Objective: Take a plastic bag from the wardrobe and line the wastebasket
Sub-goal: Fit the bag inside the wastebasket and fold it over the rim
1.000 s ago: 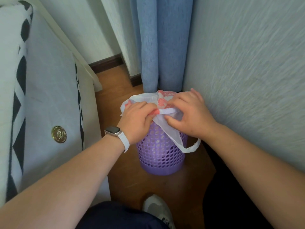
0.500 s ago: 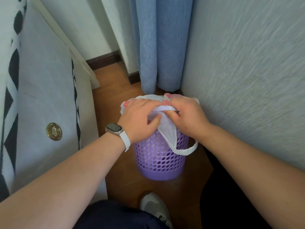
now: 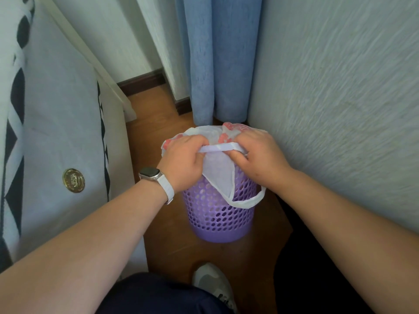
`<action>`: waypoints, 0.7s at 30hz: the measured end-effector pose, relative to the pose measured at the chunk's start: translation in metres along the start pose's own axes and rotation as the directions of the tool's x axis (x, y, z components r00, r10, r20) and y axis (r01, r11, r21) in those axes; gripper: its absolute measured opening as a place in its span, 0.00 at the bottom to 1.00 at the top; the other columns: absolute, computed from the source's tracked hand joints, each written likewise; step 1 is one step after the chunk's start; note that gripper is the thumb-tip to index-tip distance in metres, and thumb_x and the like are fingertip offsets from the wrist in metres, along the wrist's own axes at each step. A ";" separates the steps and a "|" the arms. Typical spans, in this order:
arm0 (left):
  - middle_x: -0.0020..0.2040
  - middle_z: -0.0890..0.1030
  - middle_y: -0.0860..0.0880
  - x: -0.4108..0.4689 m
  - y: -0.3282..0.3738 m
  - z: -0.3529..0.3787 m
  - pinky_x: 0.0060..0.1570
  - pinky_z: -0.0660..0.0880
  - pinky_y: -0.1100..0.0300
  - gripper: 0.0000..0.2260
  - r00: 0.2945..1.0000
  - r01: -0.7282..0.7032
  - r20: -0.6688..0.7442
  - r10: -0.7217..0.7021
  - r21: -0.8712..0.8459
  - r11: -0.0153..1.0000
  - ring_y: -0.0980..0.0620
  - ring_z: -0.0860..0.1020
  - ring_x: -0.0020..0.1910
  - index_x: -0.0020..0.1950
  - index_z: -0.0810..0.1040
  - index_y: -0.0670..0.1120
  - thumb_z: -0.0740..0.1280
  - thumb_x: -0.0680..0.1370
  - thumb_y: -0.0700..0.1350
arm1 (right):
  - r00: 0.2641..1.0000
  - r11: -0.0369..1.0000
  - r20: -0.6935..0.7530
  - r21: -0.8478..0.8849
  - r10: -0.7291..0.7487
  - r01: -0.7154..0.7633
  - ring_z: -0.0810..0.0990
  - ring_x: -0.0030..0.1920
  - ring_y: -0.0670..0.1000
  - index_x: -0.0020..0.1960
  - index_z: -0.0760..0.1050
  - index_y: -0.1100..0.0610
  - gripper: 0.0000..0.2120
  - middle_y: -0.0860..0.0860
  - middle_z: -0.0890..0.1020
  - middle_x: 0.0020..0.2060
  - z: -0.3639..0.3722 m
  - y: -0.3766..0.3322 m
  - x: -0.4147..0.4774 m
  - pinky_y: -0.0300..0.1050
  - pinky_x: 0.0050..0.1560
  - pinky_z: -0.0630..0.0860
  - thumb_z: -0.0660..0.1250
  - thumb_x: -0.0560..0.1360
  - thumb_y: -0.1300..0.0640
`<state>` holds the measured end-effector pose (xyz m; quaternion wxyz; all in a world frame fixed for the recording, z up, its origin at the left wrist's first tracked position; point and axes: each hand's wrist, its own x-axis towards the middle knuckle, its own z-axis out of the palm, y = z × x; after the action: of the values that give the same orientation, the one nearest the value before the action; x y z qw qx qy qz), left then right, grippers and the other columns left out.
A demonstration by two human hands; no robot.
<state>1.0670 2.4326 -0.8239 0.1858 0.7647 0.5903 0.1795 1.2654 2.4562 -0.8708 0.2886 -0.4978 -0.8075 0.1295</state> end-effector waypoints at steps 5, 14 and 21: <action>0.51 0.80 0.50 -0.001 -0.006 0.003 0.53 0.72 0.52 0.08 0.995 -0.096 -0.016 0.096 -0.001 0.995 0.49 0.75 0.51 0.56 0.77 0.50 0.63 0.78 0.46 | 0.999 0.999 0.012 -0.032 0.042 -0.041 0.75 0.40 0.58 0.39 0.74 0.58 0.19 0.55 0.79 0.36 0.004 -0.013 0.001 0.46 0.40 0.62 0.56 0.75 0.44; 0.49 0.81 0.45 -0.002 -0.001 0.004 0.51 0.73 0.47 0.08 0.990 -0.137 0.042 0.133 0.109 0.985 0.43 0.77 0.50 0.54 0.78 0.45 0.64 0.77 0.37 | 0.995 0.996 0.096 0.079 0.032 -0.039 0.78 0.53 0.53 0.54 0.78 0.54 0.21 0.50 0.82 0.50 0.007 -0.010 0.000 0.54 0.55 0.74 0.63 0.74 0.39; 0.49 0.80 0.45 0.001 -0.002 0.001 0.52 0.70 0.50 0.08 1.000 0.008 0.023 -0.010 0.093 0.996 0.44 0.75 0.50 0.52 0.78 0.44 0.61 0.77 0.36 | 0.998 0.997 0.038 0.061 0.055 -0.057 0.75 0.47 0.54 0.48 0.77 0.56 0.21 0.53 0.80 0.48 -0.001 0.003 -0.001 0.45 0.46 0.68 0.60 0.74 0.39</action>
<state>1.0663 2.4342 -0.8260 0.1577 0.7718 0.5994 0.1422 1.2682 2.4566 -0.8719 0.2853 -0.5085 -0.7941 0.1716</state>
